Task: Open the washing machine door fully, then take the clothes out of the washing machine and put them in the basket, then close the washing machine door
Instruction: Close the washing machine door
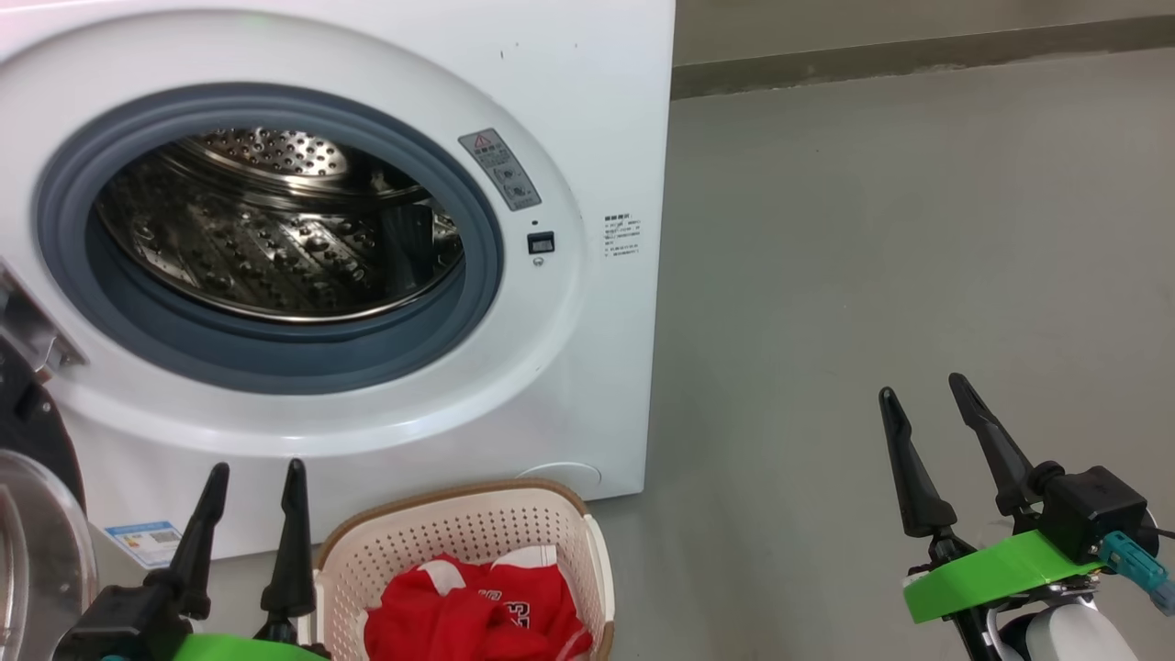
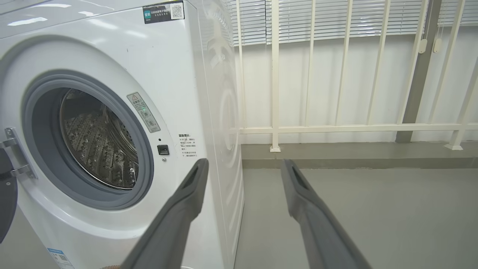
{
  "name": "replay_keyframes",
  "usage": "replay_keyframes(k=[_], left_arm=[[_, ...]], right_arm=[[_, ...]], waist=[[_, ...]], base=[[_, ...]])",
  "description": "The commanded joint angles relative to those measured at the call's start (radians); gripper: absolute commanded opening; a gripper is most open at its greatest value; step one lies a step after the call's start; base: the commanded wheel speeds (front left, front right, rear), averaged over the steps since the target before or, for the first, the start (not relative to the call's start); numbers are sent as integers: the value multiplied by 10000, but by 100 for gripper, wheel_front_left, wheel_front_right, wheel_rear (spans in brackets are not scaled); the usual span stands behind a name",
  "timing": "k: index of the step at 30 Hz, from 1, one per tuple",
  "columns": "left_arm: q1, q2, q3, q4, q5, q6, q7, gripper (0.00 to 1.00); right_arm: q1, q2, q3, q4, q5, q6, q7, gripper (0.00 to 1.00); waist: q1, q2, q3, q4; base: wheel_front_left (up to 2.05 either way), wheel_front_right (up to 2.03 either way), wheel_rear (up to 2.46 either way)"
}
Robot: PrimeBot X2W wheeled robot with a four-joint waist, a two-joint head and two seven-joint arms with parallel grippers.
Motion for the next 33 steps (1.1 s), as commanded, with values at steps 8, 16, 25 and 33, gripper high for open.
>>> replay_keyframes(k=[8,16,25,33], left_arm=[[-76,74,257,-314,122,-58,-89,100],[-26,72,174,-294,-66,-61,-89,100],[11,80,196,-197,-72,-62,-89,100],[0,69,156,-113,-48,-62,-89,100]], right_arm=[[-163,-65,263,-213,28,63,-63,100],[-150,-82,277,-146,62,63,-63,100],[-107,-146,331,-85,93,63,-63,100],[-60,-174,347,-73,113,63,-63,100]], waist=[[0,0,-34,-8],[0,0,-82,25],[0,0,-205,112],[0,0,-215,315]], base=[[-189,189,0],[-154,154,0],[-40,40,0],[0,0,0]])
